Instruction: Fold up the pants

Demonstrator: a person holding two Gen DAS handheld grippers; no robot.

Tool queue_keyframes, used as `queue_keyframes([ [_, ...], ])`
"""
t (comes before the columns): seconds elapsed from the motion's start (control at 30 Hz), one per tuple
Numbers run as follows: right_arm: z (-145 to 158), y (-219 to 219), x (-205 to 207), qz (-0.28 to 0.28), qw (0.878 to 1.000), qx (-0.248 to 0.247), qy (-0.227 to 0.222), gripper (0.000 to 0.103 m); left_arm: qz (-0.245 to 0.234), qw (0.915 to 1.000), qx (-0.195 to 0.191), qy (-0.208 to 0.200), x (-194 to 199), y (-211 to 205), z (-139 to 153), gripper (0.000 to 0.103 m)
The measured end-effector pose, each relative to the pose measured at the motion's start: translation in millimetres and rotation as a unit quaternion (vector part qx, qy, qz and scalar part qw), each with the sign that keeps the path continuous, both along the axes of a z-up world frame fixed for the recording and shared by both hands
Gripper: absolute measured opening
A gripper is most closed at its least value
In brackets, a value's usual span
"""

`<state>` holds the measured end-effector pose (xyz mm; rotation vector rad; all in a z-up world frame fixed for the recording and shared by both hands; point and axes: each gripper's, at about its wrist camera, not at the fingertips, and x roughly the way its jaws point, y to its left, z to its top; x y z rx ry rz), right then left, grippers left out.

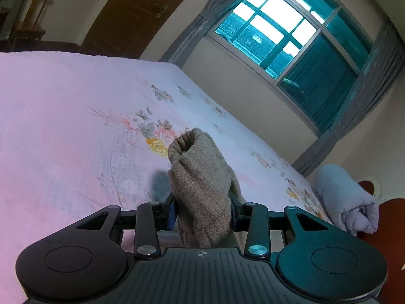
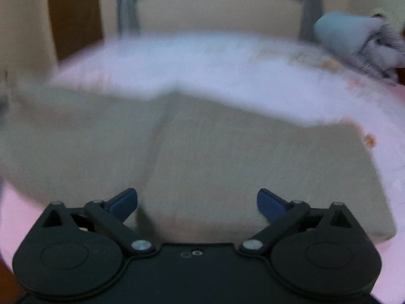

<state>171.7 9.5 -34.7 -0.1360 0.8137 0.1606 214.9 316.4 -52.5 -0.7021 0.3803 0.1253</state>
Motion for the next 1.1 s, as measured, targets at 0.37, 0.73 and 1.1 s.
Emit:
queue_keyframes([
  [0.37,41,-81,-46,-0.057,0.986,0.111,-0.113,0.095,-0.041,0.9945,0.084,-0.047,-12,-55,86,0.039],
  [0.73,61,-260,-88,-0.212,0.944,0.209,-0.143,0.095,-0.256,0.9414,0.208,-0.07,43,-317,141,0.038],
  [1.1,34,-356,-98,-0.284,0.899,0.313,-0.118,0.093,-0.302,0.9429,0.134,-0.039,19,-356,94,0.103],
])
